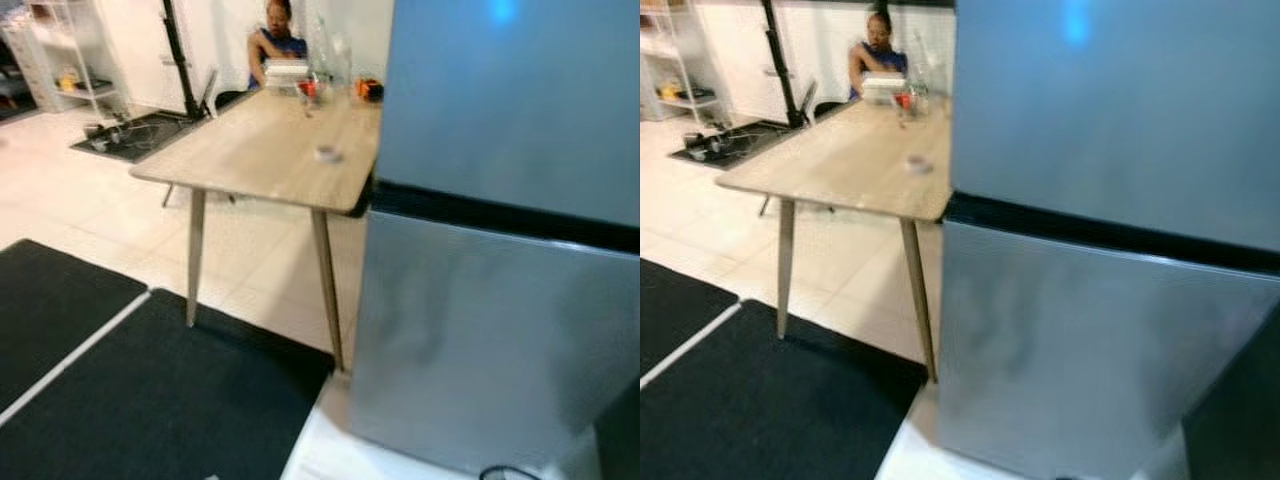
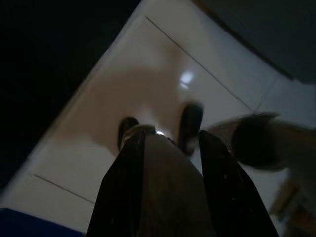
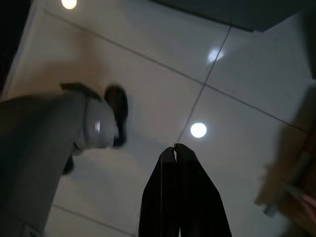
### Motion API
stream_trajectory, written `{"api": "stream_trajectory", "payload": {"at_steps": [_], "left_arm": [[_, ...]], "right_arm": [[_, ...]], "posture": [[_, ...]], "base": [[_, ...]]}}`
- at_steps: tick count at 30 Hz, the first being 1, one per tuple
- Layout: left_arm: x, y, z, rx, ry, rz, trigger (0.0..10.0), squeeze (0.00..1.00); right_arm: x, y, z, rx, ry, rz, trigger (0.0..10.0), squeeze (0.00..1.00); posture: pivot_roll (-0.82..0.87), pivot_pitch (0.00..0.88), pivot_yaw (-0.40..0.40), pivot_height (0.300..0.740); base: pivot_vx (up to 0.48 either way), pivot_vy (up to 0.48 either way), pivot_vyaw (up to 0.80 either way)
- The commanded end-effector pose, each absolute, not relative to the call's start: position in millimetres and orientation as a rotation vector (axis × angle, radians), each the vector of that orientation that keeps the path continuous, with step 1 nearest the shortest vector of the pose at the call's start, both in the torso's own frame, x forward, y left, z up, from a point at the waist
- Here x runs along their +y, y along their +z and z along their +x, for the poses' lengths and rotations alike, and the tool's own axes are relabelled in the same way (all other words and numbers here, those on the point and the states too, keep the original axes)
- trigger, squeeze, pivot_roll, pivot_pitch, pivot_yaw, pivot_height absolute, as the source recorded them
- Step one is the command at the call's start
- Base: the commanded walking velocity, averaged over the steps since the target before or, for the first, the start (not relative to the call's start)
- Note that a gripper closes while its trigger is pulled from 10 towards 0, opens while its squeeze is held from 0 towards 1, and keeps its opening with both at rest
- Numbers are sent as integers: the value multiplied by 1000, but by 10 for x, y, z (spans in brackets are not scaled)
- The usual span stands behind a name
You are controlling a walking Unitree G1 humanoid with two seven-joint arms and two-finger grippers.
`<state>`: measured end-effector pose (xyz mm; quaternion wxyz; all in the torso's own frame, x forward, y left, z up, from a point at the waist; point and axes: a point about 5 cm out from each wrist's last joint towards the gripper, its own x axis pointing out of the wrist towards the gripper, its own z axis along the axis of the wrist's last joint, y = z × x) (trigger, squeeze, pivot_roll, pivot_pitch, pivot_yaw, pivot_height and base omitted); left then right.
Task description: Restocking fridge
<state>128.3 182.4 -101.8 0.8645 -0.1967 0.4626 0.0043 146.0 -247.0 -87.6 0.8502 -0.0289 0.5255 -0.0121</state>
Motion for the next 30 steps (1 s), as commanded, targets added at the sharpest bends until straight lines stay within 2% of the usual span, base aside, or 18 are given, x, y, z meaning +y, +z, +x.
{"api": "stream_trajectory", "payload": {"at_steps": [1,5,18,30], "left_arm": [[1803,-1021,1281,977,-5,-410,10000,0],[1804,-1018,1288,975,-7,-409,10000,0],[1812,-1015,1303,973,3,-391,10000,0],[1818,-1027,1277,986,18,-374,10000,0]], "right_arm": [[-2490,-868,1467,1109,-30,-68,10000,0],[-2491,-858,1491,1094,-38,-63,10000,0],[-2506,-809,1597,1042,-71,-27,10000,0],[-2422,-570,2062,797,-51,212,10000,0]], "posture": [[-105,0,5,740],[-105,0,5,740],[-105,0,8,740],[-106,0,7,740]], "base": [[304,0,-788],[306,0,-770],[245,0,0],[0,0,0]]}}
